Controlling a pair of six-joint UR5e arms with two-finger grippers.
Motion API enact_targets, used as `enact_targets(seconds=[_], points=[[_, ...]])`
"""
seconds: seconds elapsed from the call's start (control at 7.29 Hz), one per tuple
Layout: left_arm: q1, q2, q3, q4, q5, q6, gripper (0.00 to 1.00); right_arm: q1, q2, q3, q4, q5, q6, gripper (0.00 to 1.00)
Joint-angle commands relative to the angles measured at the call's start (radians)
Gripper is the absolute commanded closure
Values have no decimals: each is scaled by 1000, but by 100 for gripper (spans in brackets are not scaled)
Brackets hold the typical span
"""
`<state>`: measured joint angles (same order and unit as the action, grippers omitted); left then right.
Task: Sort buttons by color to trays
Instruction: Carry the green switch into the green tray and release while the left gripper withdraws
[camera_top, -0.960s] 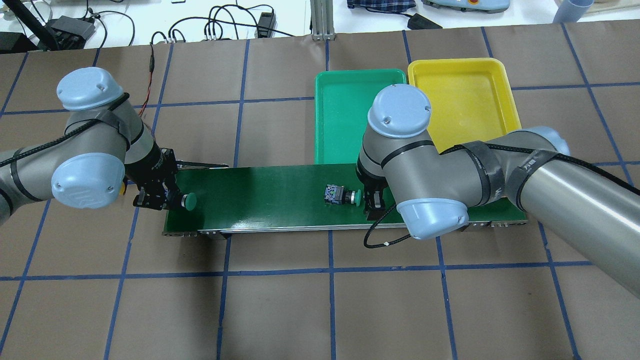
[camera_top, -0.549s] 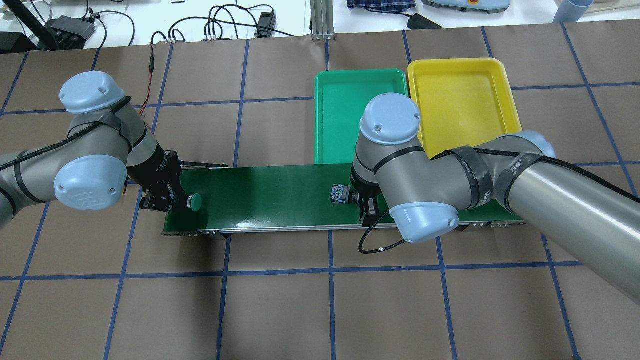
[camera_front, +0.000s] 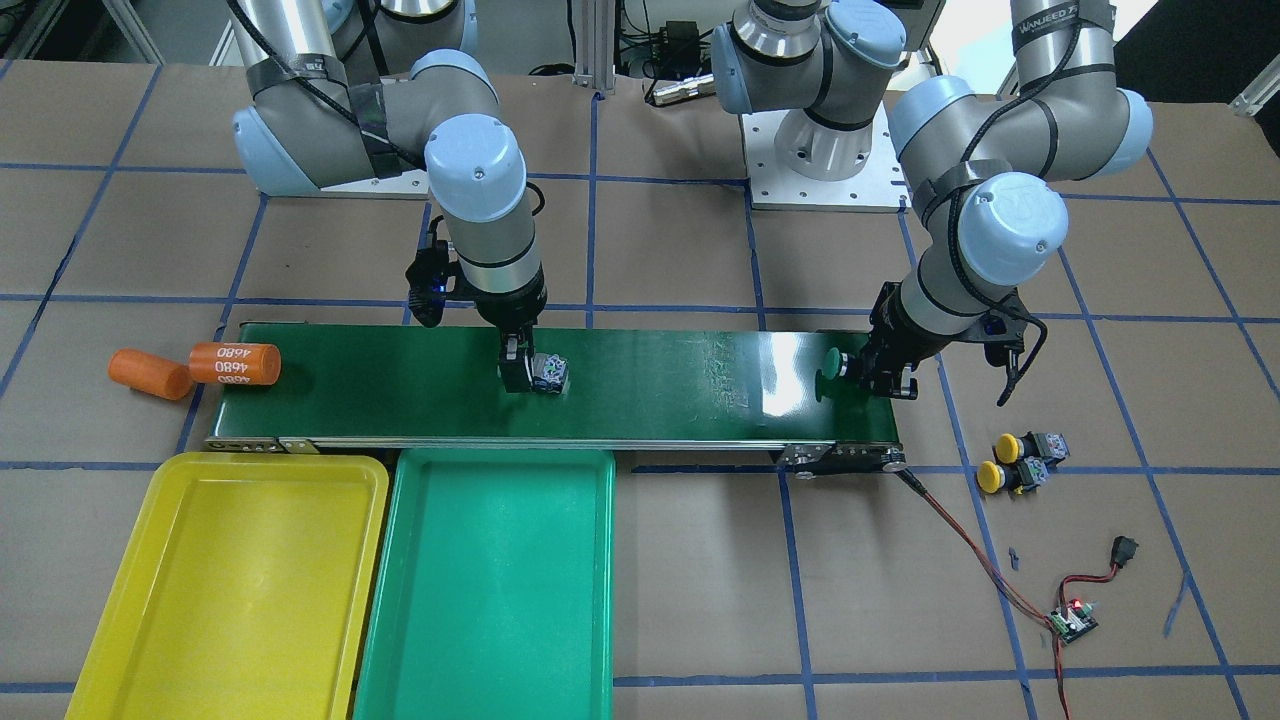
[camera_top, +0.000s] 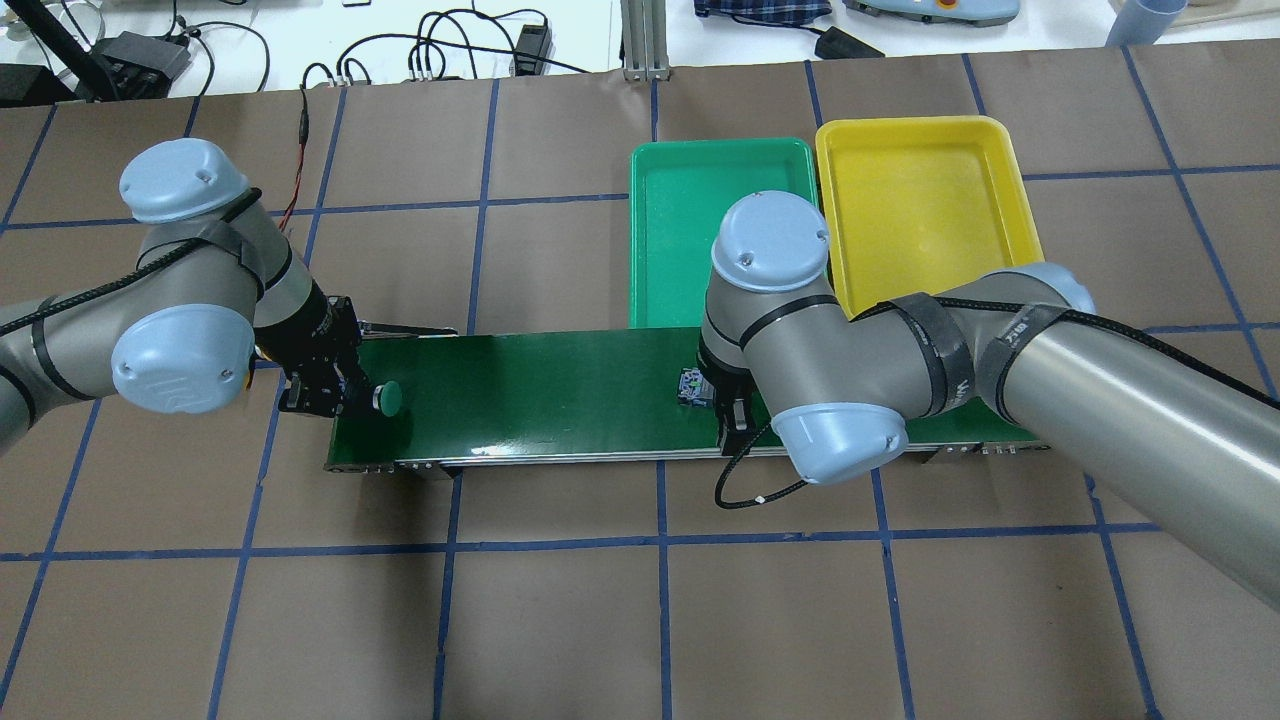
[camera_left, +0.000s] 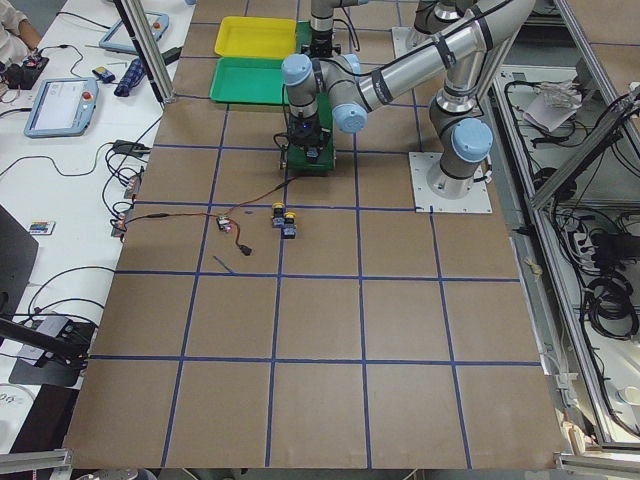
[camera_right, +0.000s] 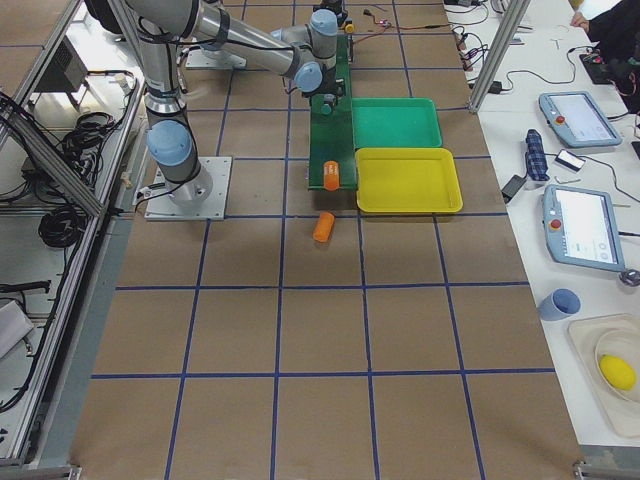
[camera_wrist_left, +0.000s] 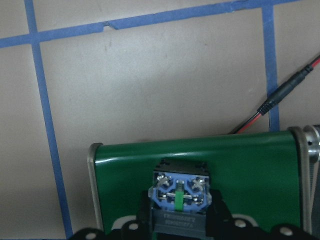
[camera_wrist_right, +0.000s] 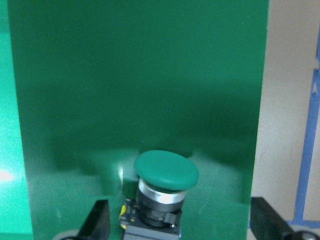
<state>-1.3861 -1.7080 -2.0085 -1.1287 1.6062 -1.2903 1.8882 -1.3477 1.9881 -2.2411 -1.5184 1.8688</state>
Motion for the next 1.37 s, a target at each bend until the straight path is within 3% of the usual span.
enact_targets(seconds=[0.0,0.14,0.27,0.41,0.55,0.69,0.96,1.23], points=[[4,-4,-1,9,-2,-1,66,-1,2,-3,0,-2,-10,38],[4,-4,-1,13,-2,-1,65,-1,2,0,0,-2,-23,82],[5,-5,-1,13,-2,-1,63,-9,2,-2,-3,-3,-64,100],[5,-5,-3,13,-2,-16,56,-23,-8,-9,-6,-6,-78,100],[5,-5,-3,13,-2,-29,37,-27,-25,-32,-5,-8,-107,100],[4,-4,-1,15,-2,-30,31,-52,-31,-81,8,-8,-141,100],[-2,4,1,15,-3,-30,26,-132,2,-165,15,7,-250,100],[-4,39,10,15,-2,-27,26,-147,121,-314,9,-5,-347,100]])
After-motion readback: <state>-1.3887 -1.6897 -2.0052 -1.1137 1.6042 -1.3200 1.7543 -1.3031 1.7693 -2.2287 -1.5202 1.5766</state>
